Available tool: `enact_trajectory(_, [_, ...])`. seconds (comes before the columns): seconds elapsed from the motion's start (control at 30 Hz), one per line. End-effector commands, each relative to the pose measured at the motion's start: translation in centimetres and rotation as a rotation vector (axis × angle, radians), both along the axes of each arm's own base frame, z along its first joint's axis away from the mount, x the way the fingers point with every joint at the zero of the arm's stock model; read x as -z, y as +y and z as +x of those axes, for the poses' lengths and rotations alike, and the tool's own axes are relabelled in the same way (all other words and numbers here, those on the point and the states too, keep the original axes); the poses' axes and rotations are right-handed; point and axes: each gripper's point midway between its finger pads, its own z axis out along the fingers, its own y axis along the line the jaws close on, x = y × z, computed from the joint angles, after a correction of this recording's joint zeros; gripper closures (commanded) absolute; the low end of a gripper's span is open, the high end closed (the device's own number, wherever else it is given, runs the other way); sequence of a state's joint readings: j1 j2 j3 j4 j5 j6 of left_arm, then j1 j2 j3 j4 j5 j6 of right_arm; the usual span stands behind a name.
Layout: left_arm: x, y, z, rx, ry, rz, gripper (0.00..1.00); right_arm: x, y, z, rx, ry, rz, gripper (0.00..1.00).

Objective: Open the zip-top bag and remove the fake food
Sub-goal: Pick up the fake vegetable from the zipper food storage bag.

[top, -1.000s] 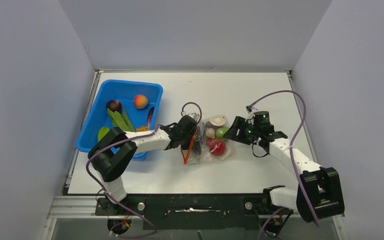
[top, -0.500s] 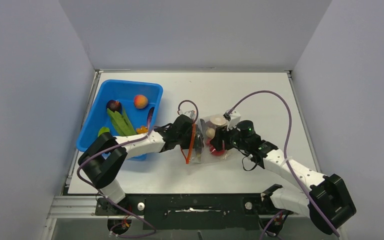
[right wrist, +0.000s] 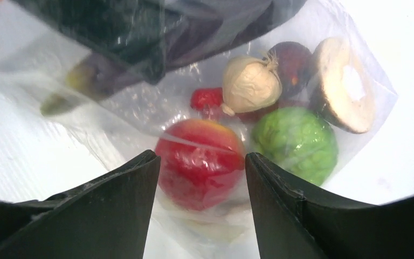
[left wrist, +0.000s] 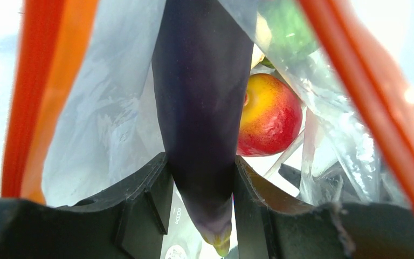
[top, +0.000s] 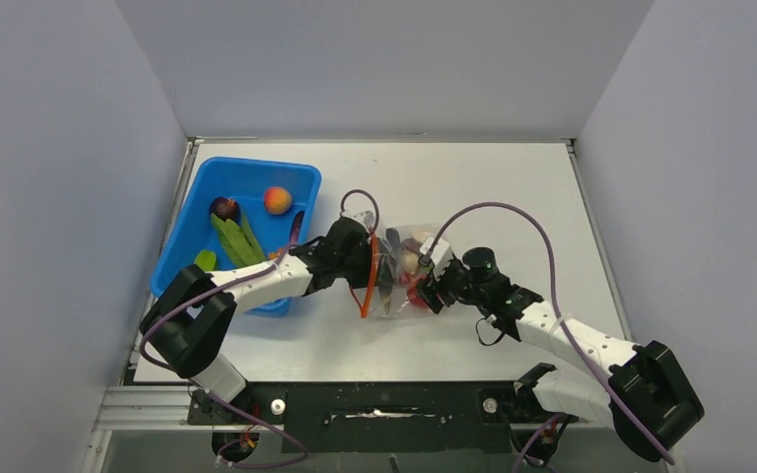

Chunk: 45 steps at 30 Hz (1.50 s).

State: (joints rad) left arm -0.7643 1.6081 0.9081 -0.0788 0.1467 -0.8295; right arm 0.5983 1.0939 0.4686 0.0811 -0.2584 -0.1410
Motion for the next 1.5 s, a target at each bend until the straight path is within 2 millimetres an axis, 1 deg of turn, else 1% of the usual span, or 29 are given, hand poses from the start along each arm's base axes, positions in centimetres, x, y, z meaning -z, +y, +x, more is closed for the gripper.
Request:
enact_trajectory(0.0, [-3.5, -0.3, 0.5, 0.057, -0.04, -0.117, 1.0, -0.3, -0.1, 1.0, -0.12, -0.148, -0.128, 0.39])
enact_trajectory(0.07, [-4.2, -0.1, 0.6, 0.075, -0.047, -0.131, 1.0, 0.2, -0.6, 1.3, -0.111, -0.144, -0.173, 0.4])
enact_trajectory(0.13, [-4.7, 0.1, 0.5, 0.104, -0.046, -0.141, 1.0, 0.9, -1.7, 2.0, -0.065, -0.136, -0.23, 0.4])
enact_trajectory(0.23, [-4.8, 0.2, 0.3, 0.142, -0.025, -0.131, 1.0, 1.6, -3.0, 2.7, -0.002, -0.123, -0.292, 0.43])
enact_trajectory(0.37, [-4.7, 0.4, 0.3, 0.16, -0.013, -0.102, 1.0, 0.8, -4.1, 3.6, 0.089, -0.156, -0.288, 0.43])
enact_trajectory(0.5, [-5.1, 0.5, 0.3, 0.167, -0.015, -0.096, 1.0, -0.2, -4.9, 4.2, 0.143, -0.197, -0.283, 0.43])
enact_trajectory(0.6, [-4.9, 0.7, 0.4, 0.17, -0.013, -0.074, 1.0, -0.9, -5.3, 4.3, 0.17, -0.22, -0.28, 0.43])
enact_trajectory(0.7, [-3.4, 1.3, 0.8, 0.138, 0.0, -0.008, 1.0, -1.7, -5.1, 4.2, 0.171, -0.246, -0.237, 0.42])
enact_trajectory(0.77, [-2.2, 1.3, 0.8, 0.124, 0.006, 0.025, 1.0, -2.0, -4.2, 3.7, 0.14, -0.248, -0.19, 0.42])
enact_trajectory(0.87, [1.5, 1.3, 1.1, 0.077, 0.031, 0.059, 1.0, -1.6, -3.4, 3.4, 0.142, -0.219, -0.127, 0.41])
enact_trajectory(0.97, [3.9, 1.1, 1.3, 0.043, 0.047, 0.085, 0.98, -0.7, -3.1, 3.4, 0.176, -0.161, -0.097, 0.42])
enact_trajectory(1.07, [4.9, 0.7, 1.3, 0.041, 0.049, 0.121, 0.92, -0.4, -2.7, 3.0, 0.188, -0.135, -0.072, 0.42])
enact_trajectory(1.13, [5.5, 0.8, 1.3, 0.047, 0.054, 0.16, 0.85, -0.5, -2.7, 3.0, 0.197, -0.138, -0.069, 0.42])
enact_trajectory(1.17, [5.7, 0.8, 1.3, 0.047, 0.054, 0.18, 0.81, -0.6, -2.8, 3.1, 0.203, -0.142, -0.067, 0.42])
enact_trajectory(1.2, [6.1, 1.0, 1.2, 0.049, 0.056, 0.205, 0.74, -0.6, -2.8, 3.2, 0.209, -0.143, -0.066, 0.41])
enact_trajectory(1.23, [6.3, 1.0, 1.1, 0.049, 0.053, 0.222, 0.7, -0.6, -2.9, 3.2, 0.212, -0.142, -0.067, 0.41])
enact_trajectory(1.27, [6.3, 1.1, 1.0, 0.048, 0.049, 0.233, 0.67, -0.6, -2.9, 3.2, 0.214, -0.142, -0.068, 0.41])
enact_trajectory(1.37, [6.2, 1.6, 1.0, 0.032, 0.02, 0.267, 0.51, -0.6, -2.9, 3.3, 0.222, -0.142, -0.068, 0.41])
enact_trajectory(1.4, [6.1, 1.8, 0.9, 0.026, 0.013, 0.276, 0.49, -0.6, -2.9, 3.4, 0.223, -0.142, -0.068, 0.41])
enact_trajectory(1.47, [5.9, 2.0, 0.8, 0.011, 0.0, 0.276, 0.48, -0.6, -2.9, 3.4, 0.228, -0.142, -0.066, 0.41])
